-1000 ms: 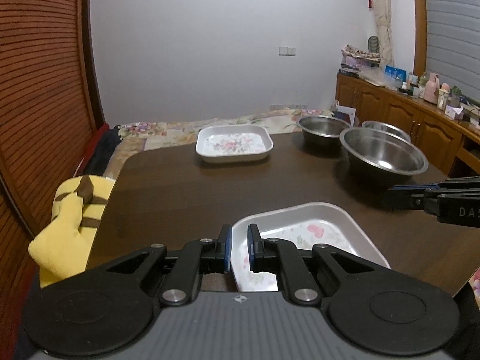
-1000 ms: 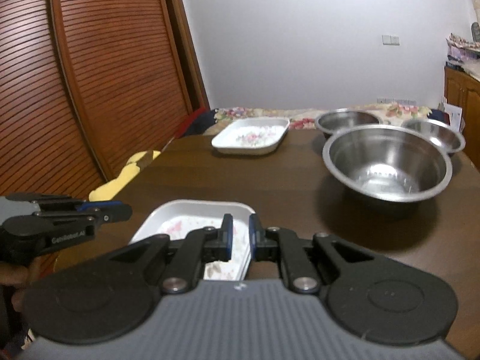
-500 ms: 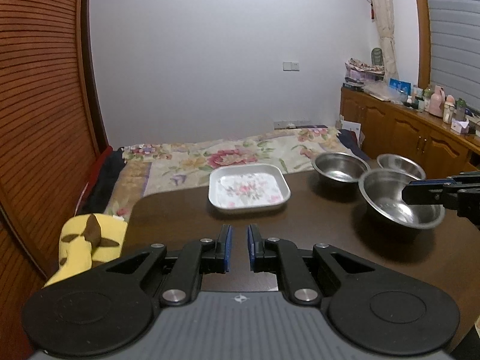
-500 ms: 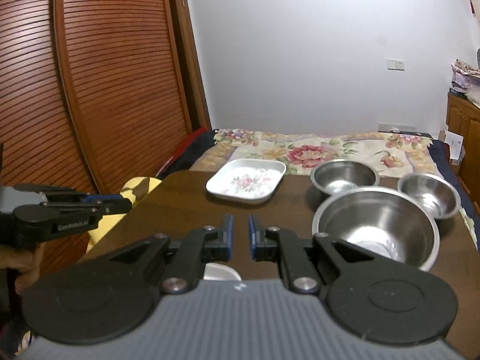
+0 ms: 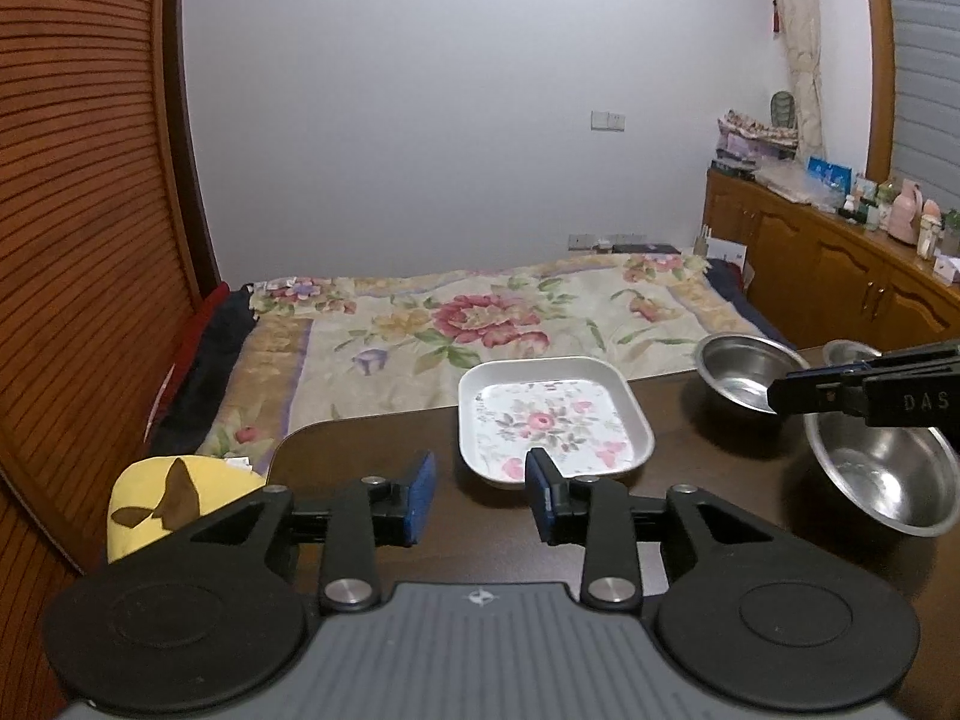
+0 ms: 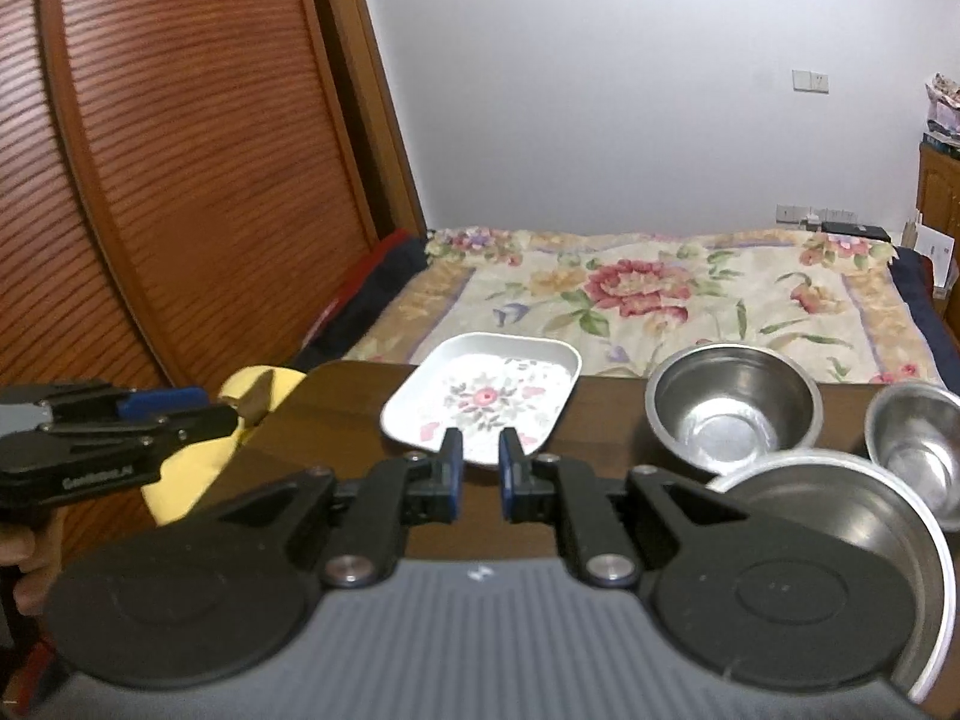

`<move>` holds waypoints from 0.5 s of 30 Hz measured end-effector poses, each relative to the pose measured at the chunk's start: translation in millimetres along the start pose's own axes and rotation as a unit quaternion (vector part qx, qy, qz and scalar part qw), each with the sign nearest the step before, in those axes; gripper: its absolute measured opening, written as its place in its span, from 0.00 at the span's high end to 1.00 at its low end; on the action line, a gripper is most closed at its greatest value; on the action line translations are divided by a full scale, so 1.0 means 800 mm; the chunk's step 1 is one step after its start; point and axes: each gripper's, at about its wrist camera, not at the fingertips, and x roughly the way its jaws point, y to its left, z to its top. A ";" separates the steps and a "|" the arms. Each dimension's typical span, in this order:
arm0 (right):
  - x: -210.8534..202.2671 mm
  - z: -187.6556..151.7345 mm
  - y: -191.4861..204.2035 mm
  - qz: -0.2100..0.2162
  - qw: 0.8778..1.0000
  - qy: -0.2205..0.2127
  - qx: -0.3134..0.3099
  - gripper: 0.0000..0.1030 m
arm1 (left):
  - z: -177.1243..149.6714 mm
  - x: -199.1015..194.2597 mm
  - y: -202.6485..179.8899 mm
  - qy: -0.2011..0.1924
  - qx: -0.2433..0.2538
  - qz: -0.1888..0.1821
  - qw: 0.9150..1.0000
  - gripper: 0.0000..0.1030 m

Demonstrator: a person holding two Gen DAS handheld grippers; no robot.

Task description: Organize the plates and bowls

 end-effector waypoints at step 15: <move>0.119 0.015 -0.023 -0.031 0.995 0.091 0.026 0.63 | 0.007 0.127 0.034 0.052 -0.030 -0.027 0.998 0.67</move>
